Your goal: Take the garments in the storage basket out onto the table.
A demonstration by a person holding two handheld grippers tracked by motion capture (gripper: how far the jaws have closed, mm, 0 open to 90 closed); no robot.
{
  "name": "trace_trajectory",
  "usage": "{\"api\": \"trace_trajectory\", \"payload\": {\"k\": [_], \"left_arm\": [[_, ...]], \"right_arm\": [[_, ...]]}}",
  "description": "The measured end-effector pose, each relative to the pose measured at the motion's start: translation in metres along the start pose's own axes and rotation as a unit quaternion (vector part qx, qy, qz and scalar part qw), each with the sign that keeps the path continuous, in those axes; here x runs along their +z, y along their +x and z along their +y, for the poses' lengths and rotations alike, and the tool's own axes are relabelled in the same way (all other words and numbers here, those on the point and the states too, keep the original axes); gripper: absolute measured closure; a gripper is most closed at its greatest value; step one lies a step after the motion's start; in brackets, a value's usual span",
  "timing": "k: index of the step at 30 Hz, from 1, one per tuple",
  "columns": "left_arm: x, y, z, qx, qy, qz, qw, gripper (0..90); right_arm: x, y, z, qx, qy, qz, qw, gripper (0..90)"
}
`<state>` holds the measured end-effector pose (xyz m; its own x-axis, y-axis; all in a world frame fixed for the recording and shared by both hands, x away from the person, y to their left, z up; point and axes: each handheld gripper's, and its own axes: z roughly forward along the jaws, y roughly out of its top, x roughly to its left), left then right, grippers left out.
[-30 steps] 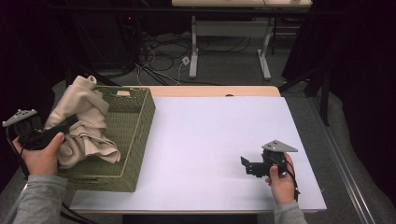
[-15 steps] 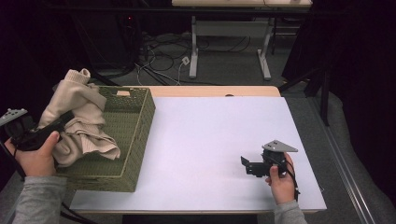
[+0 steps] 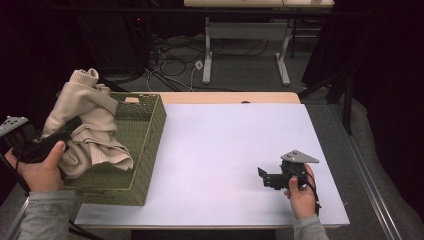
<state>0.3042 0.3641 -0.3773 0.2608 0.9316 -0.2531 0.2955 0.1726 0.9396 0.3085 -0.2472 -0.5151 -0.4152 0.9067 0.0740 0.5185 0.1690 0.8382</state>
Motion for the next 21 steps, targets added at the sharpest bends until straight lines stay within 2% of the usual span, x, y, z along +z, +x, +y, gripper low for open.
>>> {"api": "trace_trajectory", "payload": {"k": [5, 13, 21], "left_arm": [[-0.001, -0.011, 0.000, 0.009, -0.003, -0.006, 0.9999, 55.6], [0.002, -0.029, 0.001, 0.018, -0.005, -0.029, 0.9994, 55.5], [0.010, -0.048, 0.002, 0.015, -0.008, -0.054, 0.9984, 55.5]], "right_arm": [[0.001, 0.000, 0.000, -0.003, -0.001, 0.000, 1.0000, 0.3], [0.000, 0.000, 0.000, -0.001, -0.003, -0.002, 1.0000, 0.3], [0.000, -0.001, 0.000, -0.001, -0.003, -0.003, 1.0000, 0.3]]}}
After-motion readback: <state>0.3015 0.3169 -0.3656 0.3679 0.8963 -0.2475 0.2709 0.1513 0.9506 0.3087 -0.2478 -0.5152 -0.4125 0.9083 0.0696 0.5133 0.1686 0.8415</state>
